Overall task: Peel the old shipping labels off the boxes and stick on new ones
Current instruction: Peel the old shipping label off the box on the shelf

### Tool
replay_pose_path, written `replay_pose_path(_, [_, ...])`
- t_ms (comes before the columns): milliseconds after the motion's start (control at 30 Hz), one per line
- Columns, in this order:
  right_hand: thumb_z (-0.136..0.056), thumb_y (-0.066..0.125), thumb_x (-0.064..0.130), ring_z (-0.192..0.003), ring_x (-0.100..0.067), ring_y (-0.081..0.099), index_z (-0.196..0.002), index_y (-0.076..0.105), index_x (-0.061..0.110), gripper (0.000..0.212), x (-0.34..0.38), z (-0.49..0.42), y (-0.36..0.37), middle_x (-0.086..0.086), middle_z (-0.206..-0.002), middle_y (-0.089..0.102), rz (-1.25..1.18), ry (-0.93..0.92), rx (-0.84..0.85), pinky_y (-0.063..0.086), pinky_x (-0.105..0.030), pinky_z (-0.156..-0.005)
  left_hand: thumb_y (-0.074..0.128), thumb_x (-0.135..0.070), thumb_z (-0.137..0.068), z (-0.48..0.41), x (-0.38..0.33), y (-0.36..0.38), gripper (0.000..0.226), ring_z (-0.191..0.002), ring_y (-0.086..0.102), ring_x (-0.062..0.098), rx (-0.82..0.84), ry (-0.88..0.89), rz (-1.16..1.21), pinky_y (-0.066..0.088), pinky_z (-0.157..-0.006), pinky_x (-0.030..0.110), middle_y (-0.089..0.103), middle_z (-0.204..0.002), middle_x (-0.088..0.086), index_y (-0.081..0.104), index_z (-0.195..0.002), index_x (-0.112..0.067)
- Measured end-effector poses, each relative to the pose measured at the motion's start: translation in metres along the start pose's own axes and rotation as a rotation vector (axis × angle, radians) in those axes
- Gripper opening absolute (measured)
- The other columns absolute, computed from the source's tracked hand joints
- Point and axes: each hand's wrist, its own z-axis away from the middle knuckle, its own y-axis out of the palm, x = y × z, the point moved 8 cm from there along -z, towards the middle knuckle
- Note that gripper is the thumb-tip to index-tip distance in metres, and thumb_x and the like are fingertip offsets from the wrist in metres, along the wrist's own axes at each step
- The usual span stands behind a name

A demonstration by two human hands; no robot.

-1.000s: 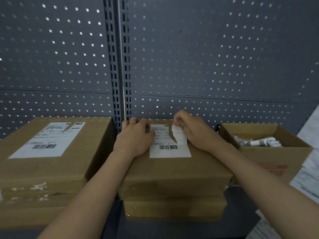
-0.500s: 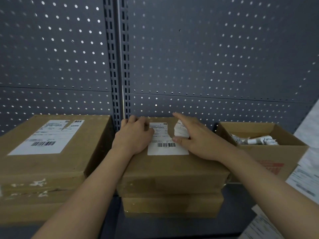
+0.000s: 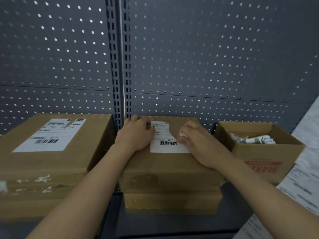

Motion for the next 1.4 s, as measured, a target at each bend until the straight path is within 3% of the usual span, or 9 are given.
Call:
replay_pose_path(133, [-0.102,0.045,0.027,-0.098,-0.011,0.046,-0.101,0.062,0.017,0.020,0.001,0.004,-0.003,0.007,-0.100,0.052,0.016,-0.030,-0.014,0.038,-0.026,-0.077,0.042,-0.040,-0.098,0.000,-0.002,0.001,0.044,-0.137,0.033,0.023,0.104,0.080,-0.064,0.034,-0.106,0.041,0.040,-0.149,0.001,0.047,-0.139,-0.025])
replay_pose_path(333, [-0.101,0.045,0.020,-0.099,-0.009,0.048,-0.102,0.062,0.022,0.018,0.004,0.003,-0.003,0.008,-0.104,0.054,0.039,-0.059,-0.012,0.044,-0.032,-0.082,0.031,-0.045,-0.102,0.020,0.010,0.006,0.055,-0.150,-0.007,0.022,0.150,0.039,-0.081,0.014,-0.118,0.049,0.010,-0.163,-0.002,0.020,-0.153,-0.028])
replay_pose_path(467, [-0.098,0.043,0.009,-0.095,-0.008,0.049,-0.094,0.058,0.023,0.022,0.004,0.003,-0.001,0.012,-0.099,0.051,0.038,-0.080,-0.009,0.044,-0.027,-0.077,0.027,-0.043,-0.103,0.026,0.012,0.006,0.052,-0.150,-0.007,0.021,0.093,0.017,-0.073,0.016,-0.117,0.049,0.009,-0.163,-0.002,0.024,-0.153,-0.027])
replay_pose_path(633, [-0.101,0.043,0.024,-0.088,0.000,0.046,-0.087,0.053,0.023,0.017,0.005,0.003,-0.004,0.014,-0.091,0.049,-0.097,-0.065,-0.019,0.034,-0.020,-0.072,0.029,-0.043,-0.103,0.030,0.014,0.004,0.051,-0.150,-0.005,0.019,0.075,0.008,-0.044,0.015,-0.117,0.047,0.011,-0.163,-0.003,0.028,-0.152,-0.028])
replay_pose_path(733, [-0.097,0.051,0.035,-0.088,-0.003,0.051,-0.088,0.053,0.026,0.012,0.005,0.002,-0.005,0.012,-0.094,0.052,-0.118,-0.051,-0.001,0.041,-0.023,-0.071,0.029,-0.044,-0.102,0.028,0.015,0.006,0.052,-0.150,-0.004,0.020,0.084,0.008,-0.042,0.014,-0.118,0.047,0.011,-0.163,-0.003,0.027,-0.152,-0.028])
replay_pose_path(900, [-0.097,0.054,0.025,-0.088,0.000,0.051,-0.089,0.055,0.025,0.008,-0.006,0.003,-0.022,0.011,-0.094,0.056,-0.196,0.007,-0.176,0.036,-0.019,-0.071,0.028,-0.044,-0.102,0.027,0.017,0.007,0.053,-0.150,-0.003,0.021,0.087,0.005,-0.049,0.015,-0.119,0.047,0.011,-0.163,-0.003,0.026,-0.153,-0.028])
replay_pose_path(1100, [-0.103,0.041,0.022,-0.082,0.004,0.059,-0.123,0.060,0.027,0.028,-0.007,0.006,-0.019,0.013,-0.103,0.056,-0.230,0.015,-0.175,0.038,-0.009,-0.072,0.029,-0.045,-0.102,0.027,0.018,0.007,0.054,-0.150,-0.004,0.019,0.081,0.007,-0.055,0.015,-0.119,0.047,0.011,-0.163,-0.003,0.025,-0.153,-0.029])
replay_pose_path(1233, [-0.100,0.050,0.022,-0.088,0.004,0.055,-0.105,0.067,0.020,0.019,-0.001,0.007,-0.019,0.014,-0.096,0.063,-0.184,-0.010,-0.156,0.037,-0.006,-0.073,0.028,-0.047,-0.102,0.027,0.018,0.007,0.055,-0.150,-0.004,0.018,0.089,0.002,-0.057,0.011,-0.119,0.044,0.010,-0.163,-0.004,0.022,-0.154,-0.030])
replay_pose_path(1400, [-0.093,0.059,0.037,-0.094,0.001,0.056,-0.090,0.064,0.032,0.008,-0.004,0.003,-0.011,0.015,-0.099,0.062,-0.135,0.012,0.033,0.046,-0.023,-0.083,0.029,-0.049,-0.101,0.028,0.018,0.007,0.054,-0.150,-0.003,0.016,0.104,-0.006,-0.045,0.011,-0.119,0.044,0.010,-0.163,-0.006,0.022,-0.153,-0.033])
